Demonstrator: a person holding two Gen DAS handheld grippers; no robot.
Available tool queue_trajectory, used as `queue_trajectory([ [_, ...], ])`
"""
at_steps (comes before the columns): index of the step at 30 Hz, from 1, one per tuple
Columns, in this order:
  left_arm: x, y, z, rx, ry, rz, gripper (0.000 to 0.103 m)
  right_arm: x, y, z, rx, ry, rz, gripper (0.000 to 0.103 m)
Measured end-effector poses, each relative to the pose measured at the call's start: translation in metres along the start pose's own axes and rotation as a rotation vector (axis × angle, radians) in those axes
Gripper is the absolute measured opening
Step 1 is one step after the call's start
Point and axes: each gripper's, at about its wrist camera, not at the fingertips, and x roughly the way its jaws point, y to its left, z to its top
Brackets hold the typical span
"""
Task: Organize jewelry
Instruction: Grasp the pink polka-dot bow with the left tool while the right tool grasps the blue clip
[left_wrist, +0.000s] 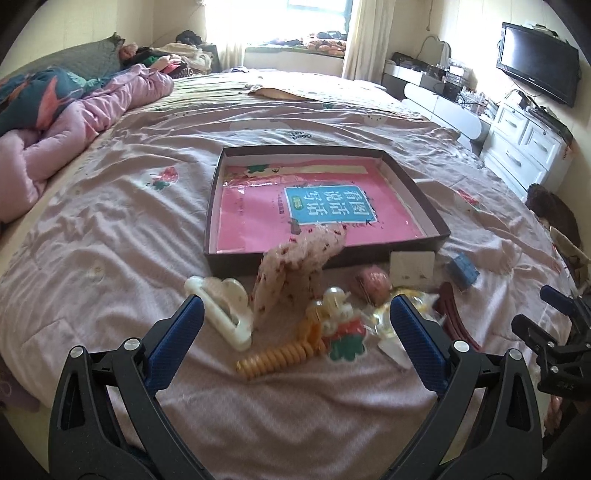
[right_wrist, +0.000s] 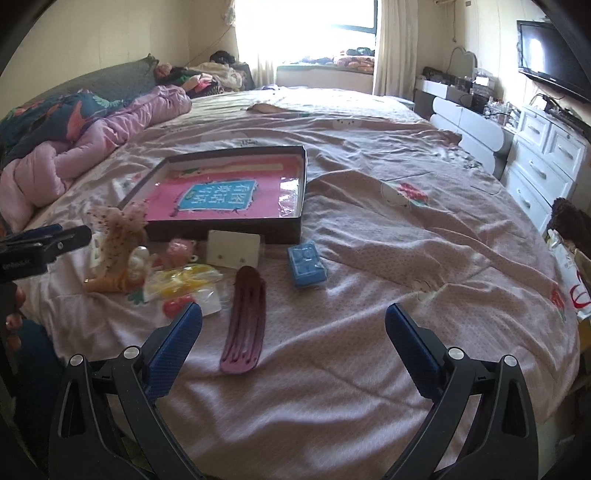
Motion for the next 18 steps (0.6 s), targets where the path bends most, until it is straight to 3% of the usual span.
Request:
queue_trajectory([
  [6,0.023,0.005,0.010,-0.004,0.037,0.004,0.090,0.038,-0.008,0.011,-0.018,0.044,-0.014,0.096],
  [13,0.041,0.005,0.015,0.015,0.061,0.006,0.066,0.075,-0.018,0.023,-0.020,0.080,-0.029,0.096],
  [15,0.045,0.005,0.017,0.021,0.063,0.002,0.065,0.084,-0.019,0.025,-0.028,0.088,-0.029,0.095],
  [18,0.051,0.003,0.019,0.026,0.070,-0.029,0.053,0.095,-0.018,0.027,-0.045,0.112,-0.029,0.080],
])
